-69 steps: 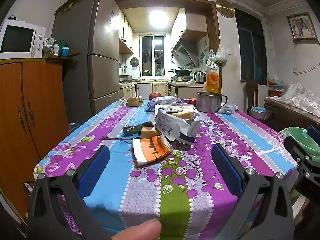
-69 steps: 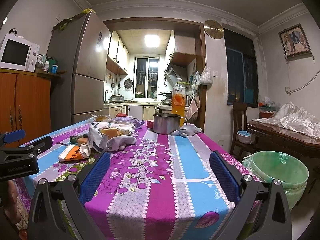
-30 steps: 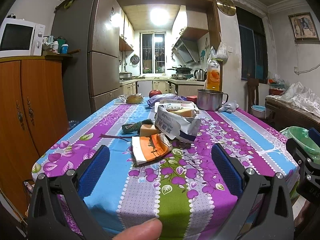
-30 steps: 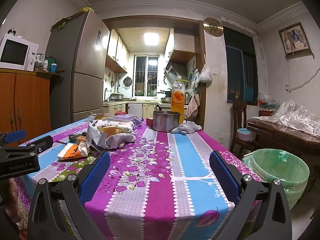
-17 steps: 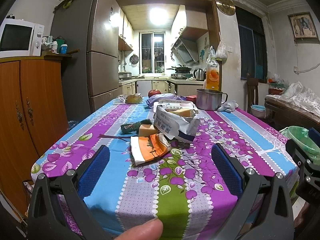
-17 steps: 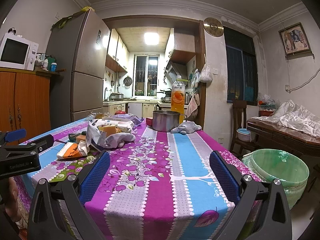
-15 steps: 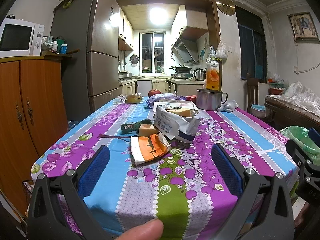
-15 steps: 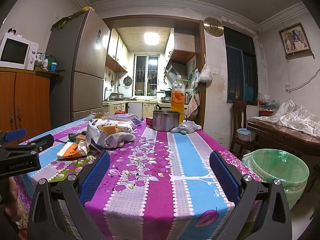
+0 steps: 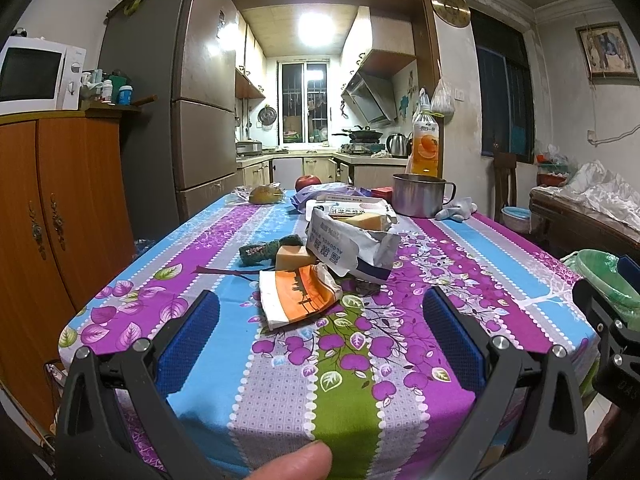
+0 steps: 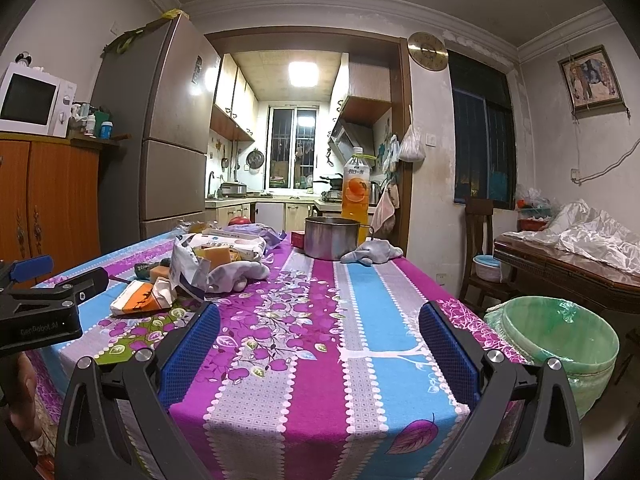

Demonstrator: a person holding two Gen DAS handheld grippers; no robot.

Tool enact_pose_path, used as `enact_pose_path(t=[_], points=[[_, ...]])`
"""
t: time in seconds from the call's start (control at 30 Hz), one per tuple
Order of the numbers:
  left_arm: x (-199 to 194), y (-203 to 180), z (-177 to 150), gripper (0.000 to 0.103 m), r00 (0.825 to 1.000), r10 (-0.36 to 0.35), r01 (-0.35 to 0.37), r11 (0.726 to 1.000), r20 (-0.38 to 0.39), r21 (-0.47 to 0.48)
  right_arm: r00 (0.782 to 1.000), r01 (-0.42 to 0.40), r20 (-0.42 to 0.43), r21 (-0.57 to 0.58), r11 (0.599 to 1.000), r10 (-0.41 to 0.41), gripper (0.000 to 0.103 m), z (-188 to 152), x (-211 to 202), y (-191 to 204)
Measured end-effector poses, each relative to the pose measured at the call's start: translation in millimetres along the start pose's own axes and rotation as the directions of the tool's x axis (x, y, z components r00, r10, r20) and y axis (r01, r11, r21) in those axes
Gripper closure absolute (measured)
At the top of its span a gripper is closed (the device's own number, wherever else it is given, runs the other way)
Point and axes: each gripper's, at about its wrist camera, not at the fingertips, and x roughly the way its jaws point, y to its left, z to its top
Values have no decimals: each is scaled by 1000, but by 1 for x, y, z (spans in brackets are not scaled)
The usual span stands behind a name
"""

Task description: Collect trash

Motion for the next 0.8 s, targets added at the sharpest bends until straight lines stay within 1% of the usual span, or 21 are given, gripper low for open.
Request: enact_pose_path(t=[0.1,0.17,0.2,0.23,0.27,0.3,0.33,0.4,0.43,0.47,0.5,0.57,0.6,0.63,0.67,0.73,0.77,0.8], points=[[8,2,2,5,1000,-9,9,1000,-16,1,1000,-15,-10,-10,1000,15,4,1,4,1],[17,8,4,5,998,-23,24,1000,-57,2,997,-61,-39,-31,998,60,4,6,13,6],[25,13,5,5,995,-25,25,1000,-92,2,994,-89,-59,-41,995,87,4,11,20,9],[31,17,6,5,993,-21,22,1000,-118,3,987,-140,-93,-55,989,135,4,18,31,13],[42,25,7,5,987,-17,17,1000,-160,-3,979,-178,-115,-68,982,169,4,25,40,18],[50,33,8,5,981,-17,13,1000,-195,-20,965,-229,-147,-81,970,216,4,34,52,25],[59,44,10,5,972,-18,7,999,-233,-51,955,-262,-166,-83,962,246,4,40,60,29],[77,65,12,5,951,-33,-3,993,-307,-114,917,-345,-230,-55,937,325,4,55,86,38],[83,72,13,5,944,-42,-2,991,-328,-133,897,-385,-256,-49,921,361,4,60,99,44],[90,79,14,8,936,-50,-1,989,-350,-146,871,-435,-278,-52,899,405,5,66,112,51],[95,83,14,12,931,-51,-4,989,-363,-148,854,-465,-295,-66,883,428,9,69,123,60],[106,90,17,16,917,-70,11,989,-394,-149,793,-544,-358,-54,837,493,24,73,151,74],[110,92,18,17,910,-89,27,988,-406,-155,772,-563,-384,-43,825,506,40,74,163,81],[113,94,19,21,905,-101,38,987,-414,-158,753,-578,-411,-40,815,514,46,74,176,87],[116,94,20,22,900,-112,49,986,-421,-158,739,-591,-430,-41,806,519,46,75,184,92],[120,95,22,23,896,-132,69,985,-423,-161,721,-604,-460,-50,795,519,48,74,202,103],[122,96,23,23,894,-143,78,983,-424,-167,703,-617,-477,-38,786,528,48,72,212,108],[123,95,22,23,889,-160,93,981,-429,-172,695,-621,-485,-31,784,531,47,70,217,110]])
